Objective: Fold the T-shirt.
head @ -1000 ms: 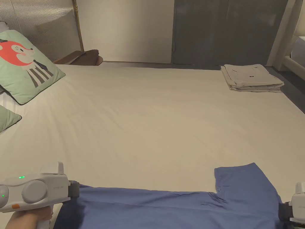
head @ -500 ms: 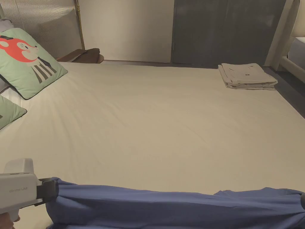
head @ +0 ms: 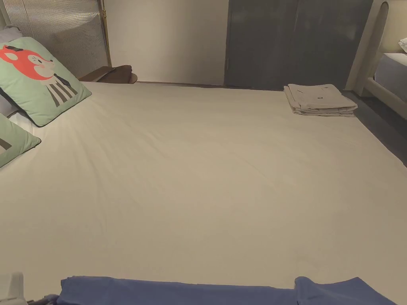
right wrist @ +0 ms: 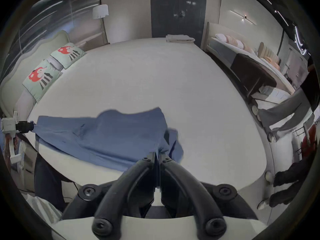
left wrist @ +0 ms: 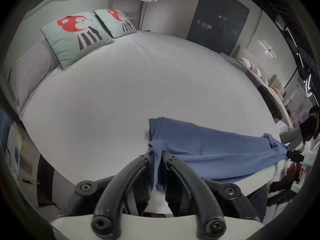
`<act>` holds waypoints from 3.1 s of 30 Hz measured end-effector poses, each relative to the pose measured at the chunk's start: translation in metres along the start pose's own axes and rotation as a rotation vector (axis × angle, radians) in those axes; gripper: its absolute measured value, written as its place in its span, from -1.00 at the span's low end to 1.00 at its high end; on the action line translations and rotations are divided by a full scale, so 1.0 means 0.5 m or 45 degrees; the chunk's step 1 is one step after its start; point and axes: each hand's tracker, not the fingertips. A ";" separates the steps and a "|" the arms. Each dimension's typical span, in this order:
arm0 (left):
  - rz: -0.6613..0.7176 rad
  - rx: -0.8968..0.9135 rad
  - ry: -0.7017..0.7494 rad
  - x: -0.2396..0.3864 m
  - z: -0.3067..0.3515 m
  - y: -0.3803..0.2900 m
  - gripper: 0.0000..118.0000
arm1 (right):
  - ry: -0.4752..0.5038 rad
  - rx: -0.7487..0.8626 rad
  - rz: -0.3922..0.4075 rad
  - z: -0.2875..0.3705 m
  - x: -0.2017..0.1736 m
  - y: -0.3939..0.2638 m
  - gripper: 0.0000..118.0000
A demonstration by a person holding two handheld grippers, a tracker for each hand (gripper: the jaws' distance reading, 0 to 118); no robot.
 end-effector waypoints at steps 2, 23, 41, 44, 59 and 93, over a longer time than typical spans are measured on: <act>0.007 -0.016 0.007 -0.005 -0.004 -0.020 -0.92 | 0.001 -0.032 -0.020 -0.010 0.004 -0.029 -0.96; -0.065 0.520 -0.033 0.057 0.105 -0.031 0.60 | -0.118 0.556 -0.121 0.032 -0.029 -0.029 0.49; -0.065 0.813 -0.246 0.129 0.154 0.021 -0.99 | -0.131 1.118 -0.074 0.075 -0.251 0.064 -1.00; 0.082 0.650 -0.371 0.054 0.118 0.044 -0.99 | -0.124 1.099 -0.063 0.068 -0.261 0.068 -1.00; 0.553 -0.129 -0.818 -0.231 -0.121 0.021 0.84 | -0.131 1.014 -0.100 0.044 -0.296 0.061 -1.00; 0.450 0.070 -0.651 -0.190 0.070 0.028 -0.88 | -0.067 1.031 -0.040 0.058 -0.347 0.082 -1.00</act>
